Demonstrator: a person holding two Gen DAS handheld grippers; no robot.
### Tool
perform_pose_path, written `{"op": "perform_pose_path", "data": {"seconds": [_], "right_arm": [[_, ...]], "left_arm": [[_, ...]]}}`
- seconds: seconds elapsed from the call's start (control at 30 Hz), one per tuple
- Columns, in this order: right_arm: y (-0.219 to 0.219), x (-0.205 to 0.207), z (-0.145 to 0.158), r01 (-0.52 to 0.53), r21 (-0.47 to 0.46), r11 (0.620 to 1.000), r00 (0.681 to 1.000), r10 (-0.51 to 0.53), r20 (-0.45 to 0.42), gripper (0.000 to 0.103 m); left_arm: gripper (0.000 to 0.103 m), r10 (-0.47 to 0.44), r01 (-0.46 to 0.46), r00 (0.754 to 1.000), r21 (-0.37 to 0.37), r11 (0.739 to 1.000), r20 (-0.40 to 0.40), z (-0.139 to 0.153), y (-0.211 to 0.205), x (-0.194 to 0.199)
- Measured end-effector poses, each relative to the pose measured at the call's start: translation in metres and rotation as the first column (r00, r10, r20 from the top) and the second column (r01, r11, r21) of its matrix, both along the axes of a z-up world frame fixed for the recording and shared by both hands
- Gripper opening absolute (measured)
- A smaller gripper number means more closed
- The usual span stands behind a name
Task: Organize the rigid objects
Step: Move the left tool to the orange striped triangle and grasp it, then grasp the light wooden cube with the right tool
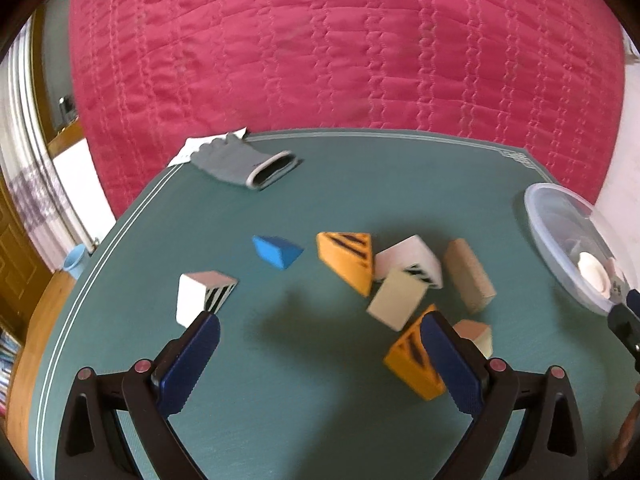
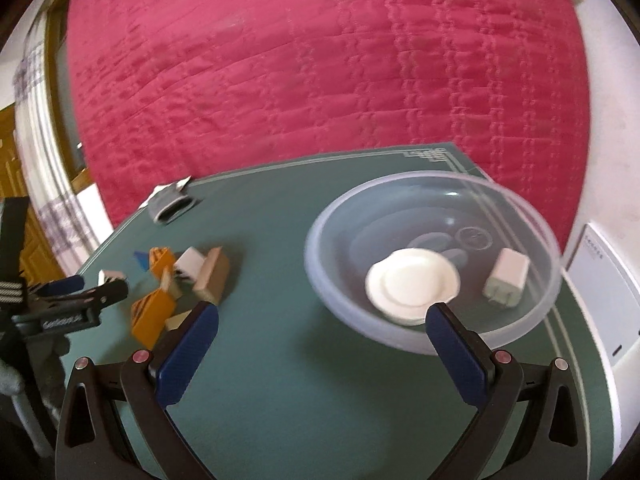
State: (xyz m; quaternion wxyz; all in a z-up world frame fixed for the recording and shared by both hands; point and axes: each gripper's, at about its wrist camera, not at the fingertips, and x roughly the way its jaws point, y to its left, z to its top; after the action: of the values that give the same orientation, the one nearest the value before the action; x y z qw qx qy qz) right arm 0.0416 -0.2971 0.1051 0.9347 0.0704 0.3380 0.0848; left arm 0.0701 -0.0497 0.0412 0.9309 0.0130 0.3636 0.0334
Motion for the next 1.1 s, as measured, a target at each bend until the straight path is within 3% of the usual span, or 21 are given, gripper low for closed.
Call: {"op": "perform_pose_path", "data": {"seconds": [0.27, 0.57, 0.67, 0.77, 0.83, 0.9, 1.1], "right_arm": [[0.025, -0.009, -0.005, -0.121, 0.014, 0.993, 0.992, 0.122, -0.035, 0.103], [0.024, -0.004, -0.011, -0.141, 0.05, 0.989, 0.986, 0.145, -0.079, 0.103], [0.024, -0.004, -0.012, -0.152, 0.055, 0.987, 0.984, 0.156, -0.086, 0.103], [0.025, -0.002, -0.014, -0.156, 0.06, 0.986, 0.981, 0.161, -0.103, 0.103], [0.025, 0.001, -0.017, -0.163, 0.077, 0.984, 0.977, 0.171, -0.124, 0.103], [0.023, 0.003, -0.021, -0.165, 0.093, 0.982, 0.974, 0.177, -0.141, 0.103], [0.025, 0.006, -0.025, -0.172, 0.106, 0.979, 0.967, 0.188, -0.17, 0.103]], "left_arm": [[0.102, -0.042, 0.041, 0.998, -0.02, 0.999, -0.046, -0.015, -0.005, -0.004], [0.099, -0.115, 0.114, 0.992, -0.017, 0.993, -0.052, -0.016, -0.025, 0.0], [0.086, -0.124, 0.124, 0.99, -0.012, 0.992, -0.066, -0.02, -0.029, 0.006], [0.06, -0.138, 0.134, 0.985, -0.047, 0.99, -0.105, -0.029, -0.027, 0.014], [0.051, -0.143, 0.136, 0.984, -0.071, 0.988, -0.106, -0.031, -0.024, 0.014], [0.031, -0.159, 0.149, 0.982, -0.089, 0.985, -0.105, -0.029, -0.024, 0.012], [0.031, -0.151, 0.142, 0.984, -0.104, 0.984, -0.09, -0.025, -0.014, 0.003]]}}
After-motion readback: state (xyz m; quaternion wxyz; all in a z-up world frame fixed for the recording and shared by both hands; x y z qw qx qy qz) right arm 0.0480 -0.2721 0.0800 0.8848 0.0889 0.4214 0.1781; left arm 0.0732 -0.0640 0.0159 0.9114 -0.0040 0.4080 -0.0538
